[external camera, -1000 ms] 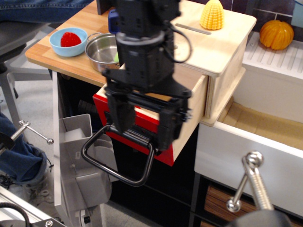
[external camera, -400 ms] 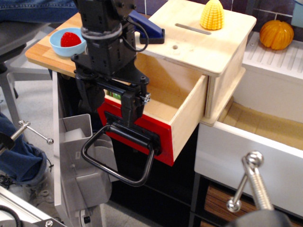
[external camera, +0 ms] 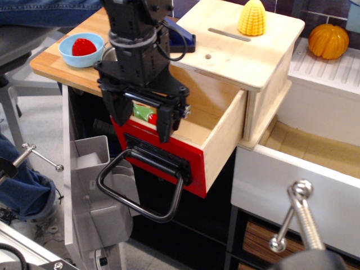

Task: Close drawer of box

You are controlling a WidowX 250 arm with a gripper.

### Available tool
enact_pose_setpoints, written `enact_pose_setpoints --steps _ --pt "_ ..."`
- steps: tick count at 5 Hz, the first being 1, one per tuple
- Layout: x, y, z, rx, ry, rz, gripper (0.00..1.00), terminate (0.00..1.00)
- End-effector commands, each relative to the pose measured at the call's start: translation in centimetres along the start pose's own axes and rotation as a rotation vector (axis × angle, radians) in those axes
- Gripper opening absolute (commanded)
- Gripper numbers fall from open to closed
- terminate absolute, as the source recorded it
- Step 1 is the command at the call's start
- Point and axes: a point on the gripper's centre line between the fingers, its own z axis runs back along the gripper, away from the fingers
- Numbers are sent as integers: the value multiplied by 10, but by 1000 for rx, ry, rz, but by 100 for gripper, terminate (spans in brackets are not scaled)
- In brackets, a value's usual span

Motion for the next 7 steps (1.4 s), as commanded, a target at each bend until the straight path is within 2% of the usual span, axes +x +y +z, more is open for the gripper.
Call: enact_pose_setpoints --steps 1,2,3,4,5,6,7 --pt "-29 -1 16 -37 18 -22 100 0" --pt "-44 -2 9 -17 35 -21 100 0" --pt "-32 -6 -15 49 24 24 100 0" --pt "-3 -12 -12 24 21 45 100 0" --pt "33 -12 -4 12 -14 96 100 0" --pt "70 -11 3 -17 -56 94 100 0" --pt "99 4 9 -42 -67 68 100 0"
